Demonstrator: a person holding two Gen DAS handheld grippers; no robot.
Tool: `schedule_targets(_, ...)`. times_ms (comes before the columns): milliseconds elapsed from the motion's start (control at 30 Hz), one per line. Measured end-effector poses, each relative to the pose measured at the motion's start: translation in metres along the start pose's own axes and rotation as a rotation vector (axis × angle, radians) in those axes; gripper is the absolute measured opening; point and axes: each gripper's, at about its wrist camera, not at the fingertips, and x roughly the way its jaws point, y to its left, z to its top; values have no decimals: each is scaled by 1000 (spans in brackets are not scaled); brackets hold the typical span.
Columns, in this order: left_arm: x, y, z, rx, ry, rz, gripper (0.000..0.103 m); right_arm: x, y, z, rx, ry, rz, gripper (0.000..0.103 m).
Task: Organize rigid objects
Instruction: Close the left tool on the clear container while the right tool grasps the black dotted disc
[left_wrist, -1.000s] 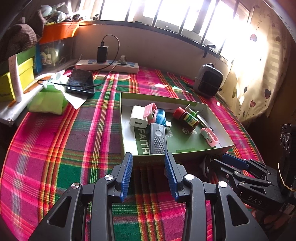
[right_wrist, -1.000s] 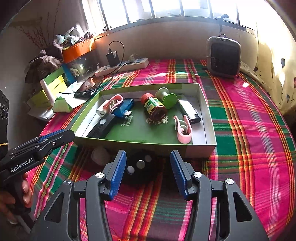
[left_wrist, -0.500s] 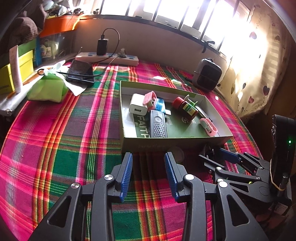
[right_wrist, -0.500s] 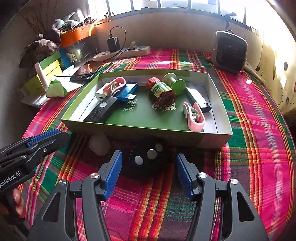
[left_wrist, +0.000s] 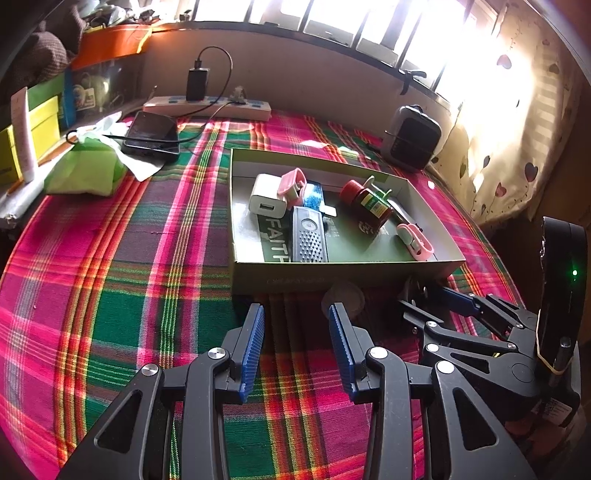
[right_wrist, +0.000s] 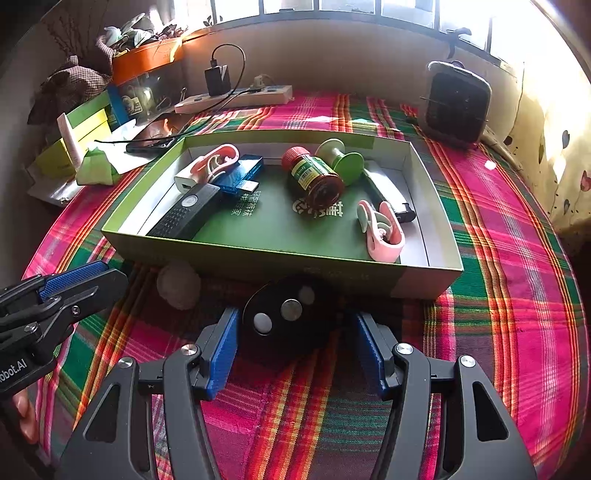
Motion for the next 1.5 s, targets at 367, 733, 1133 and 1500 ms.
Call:
schedule_targets(367, 11, -13, 1, 29, 41, -9, 36, -4, -12, -3, 39, -17, 24, 48)
schedule_targets(733, 24, -27, 2, 60, 69, 12, 41, -12, -25, -10, 68, -18, 58, 48)
schedule_targets(1133, 34, -40, 7, 90, 63, 77, 41, -24, -52, -23, 126, -17, 52, 48)
schedule_targets(1500, 40, -50, 5, 108, 47, 155, 41, -24, -56, -25, 128, -23, 69, 48)
